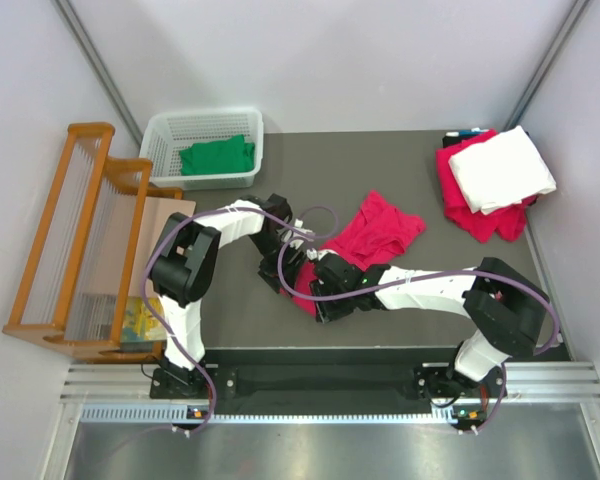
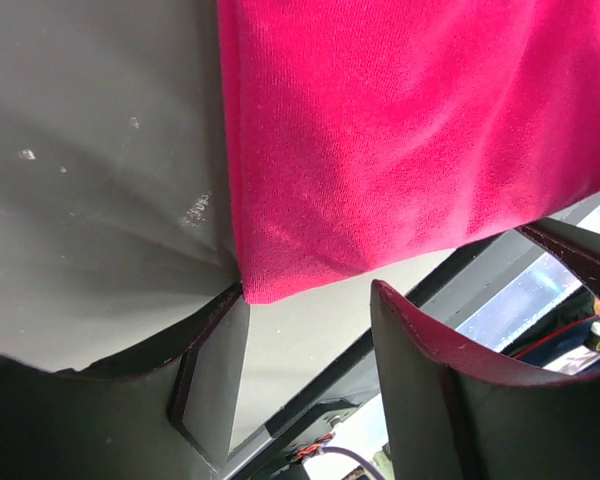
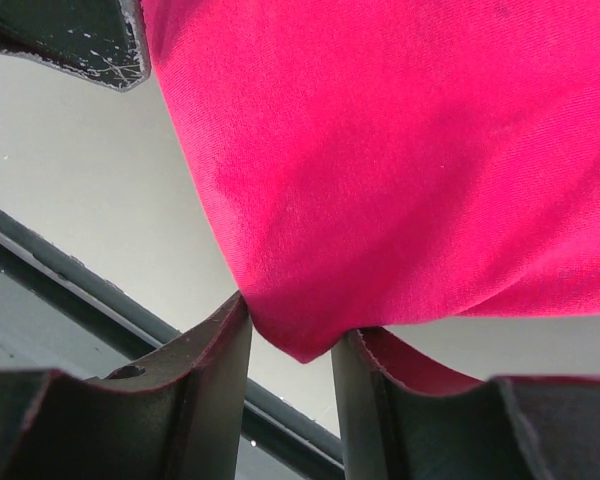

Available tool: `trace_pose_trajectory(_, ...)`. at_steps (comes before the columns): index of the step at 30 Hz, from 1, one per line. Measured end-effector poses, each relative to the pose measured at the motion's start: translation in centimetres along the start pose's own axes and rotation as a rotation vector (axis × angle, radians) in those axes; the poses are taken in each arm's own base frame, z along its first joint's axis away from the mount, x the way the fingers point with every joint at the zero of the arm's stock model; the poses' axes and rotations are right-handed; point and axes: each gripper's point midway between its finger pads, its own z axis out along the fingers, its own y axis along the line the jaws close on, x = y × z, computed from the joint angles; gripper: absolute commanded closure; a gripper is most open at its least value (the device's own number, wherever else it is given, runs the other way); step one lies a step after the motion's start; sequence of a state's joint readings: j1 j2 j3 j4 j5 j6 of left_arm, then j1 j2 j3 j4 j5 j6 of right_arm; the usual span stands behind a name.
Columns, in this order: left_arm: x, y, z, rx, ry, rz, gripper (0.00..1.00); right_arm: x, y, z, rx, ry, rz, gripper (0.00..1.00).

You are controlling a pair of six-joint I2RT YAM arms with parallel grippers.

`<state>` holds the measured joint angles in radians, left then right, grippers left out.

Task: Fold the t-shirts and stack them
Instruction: Fold the tshirt

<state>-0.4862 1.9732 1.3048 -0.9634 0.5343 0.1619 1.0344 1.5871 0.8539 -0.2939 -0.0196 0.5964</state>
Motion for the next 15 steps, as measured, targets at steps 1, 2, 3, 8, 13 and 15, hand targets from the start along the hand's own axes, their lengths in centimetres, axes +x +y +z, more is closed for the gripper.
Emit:
trace_pose_trajectory(1, -0.02, -0.02, 0.01, 0.000, 0.001, -0.002, 0.43, 0.00, -0.01, 0.00, 0.001, 0.000, 0.000, 0.69)
trace_pose_trajectory(2, -0.05, -0.03, 0.03, 0.000, 0.001, -0.003, 0.43, 0.02, -0.03, 0.00, 0.001, 0.001, -0.001, 0.71)
trace_pose_trajectory(3, -0.07, -0.01, 0.07, 0.000, 0.004, -0.005, 0.43, -0.01, -0.07, 0.00, 0.003, -0.001, -0.002, 0.73)
trace_pose_trajectory(8, -0.24, -0.03, 0.12, 0.005, 0.007, -0.015, 0.41, -0.19, -0.24, -0.02, 0.016, -0.007, -0.002, 0.88)
trace_pose_trajectory(13, -0.31, -0.16, 0.10, 0.009, 0.005, -0.021, 0.39, -0.68, -0.05, -0.09, 0.017, -0.018, -0.002, 0.95)
trace_pose_trajectory(15, -0.35, -0.16, 0.07, 0.008, 0.004, -0.024, 0.45, -0.64, -0.12, -0.09, 0.020, -0.016, -0.002, 0.95)
